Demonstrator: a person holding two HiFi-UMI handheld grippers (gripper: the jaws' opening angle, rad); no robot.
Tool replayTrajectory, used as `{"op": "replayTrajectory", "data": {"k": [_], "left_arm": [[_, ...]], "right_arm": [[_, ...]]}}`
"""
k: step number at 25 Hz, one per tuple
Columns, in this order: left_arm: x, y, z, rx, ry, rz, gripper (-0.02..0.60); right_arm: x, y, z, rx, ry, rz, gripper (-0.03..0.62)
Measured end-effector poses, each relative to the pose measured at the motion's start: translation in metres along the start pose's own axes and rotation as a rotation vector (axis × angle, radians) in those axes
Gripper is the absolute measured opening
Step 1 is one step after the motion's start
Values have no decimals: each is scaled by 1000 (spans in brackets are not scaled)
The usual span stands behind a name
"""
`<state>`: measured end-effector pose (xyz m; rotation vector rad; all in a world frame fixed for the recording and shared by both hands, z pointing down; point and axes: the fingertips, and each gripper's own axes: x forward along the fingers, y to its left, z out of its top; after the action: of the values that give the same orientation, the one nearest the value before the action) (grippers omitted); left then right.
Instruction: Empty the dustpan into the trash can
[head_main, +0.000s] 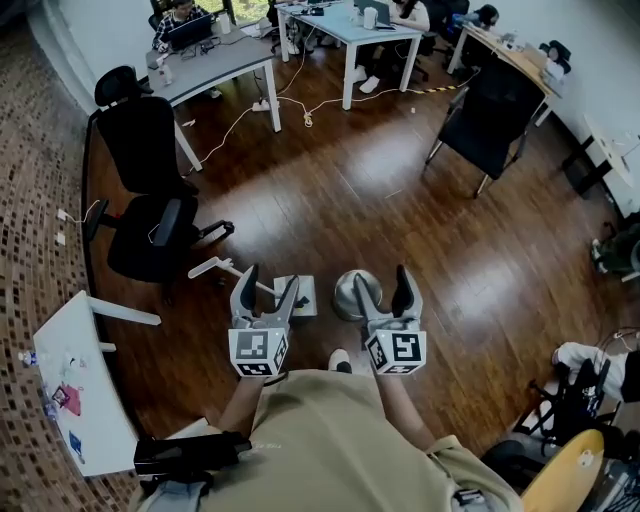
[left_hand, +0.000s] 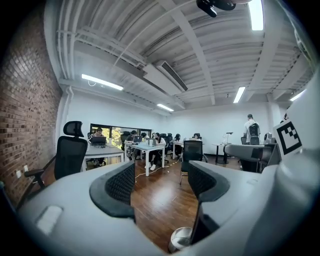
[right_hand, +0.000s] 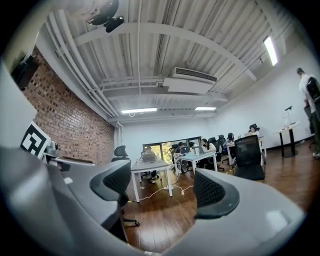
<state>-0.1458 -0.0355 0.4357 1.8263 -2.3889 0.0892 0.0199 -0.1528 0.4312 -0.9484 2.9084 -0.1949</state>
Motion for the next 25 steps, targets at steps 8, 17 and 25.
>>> {"op": "replayTrajectory", "data": {"k": [8, 17, 25], "left_arm": [[16, 20, -10, 45, 54, 81, 319], [-1, 126, -38, 80, 169, 175, 319], [-15, 237, -69, 126, 325, 123, 322]], "right_arm": [[34, 0, -19, 31, 45, 79, 379], [82, 45, -29, -2, 98, 143, 379], [121, 105, -53, -25, 167, 193, 379]]}}
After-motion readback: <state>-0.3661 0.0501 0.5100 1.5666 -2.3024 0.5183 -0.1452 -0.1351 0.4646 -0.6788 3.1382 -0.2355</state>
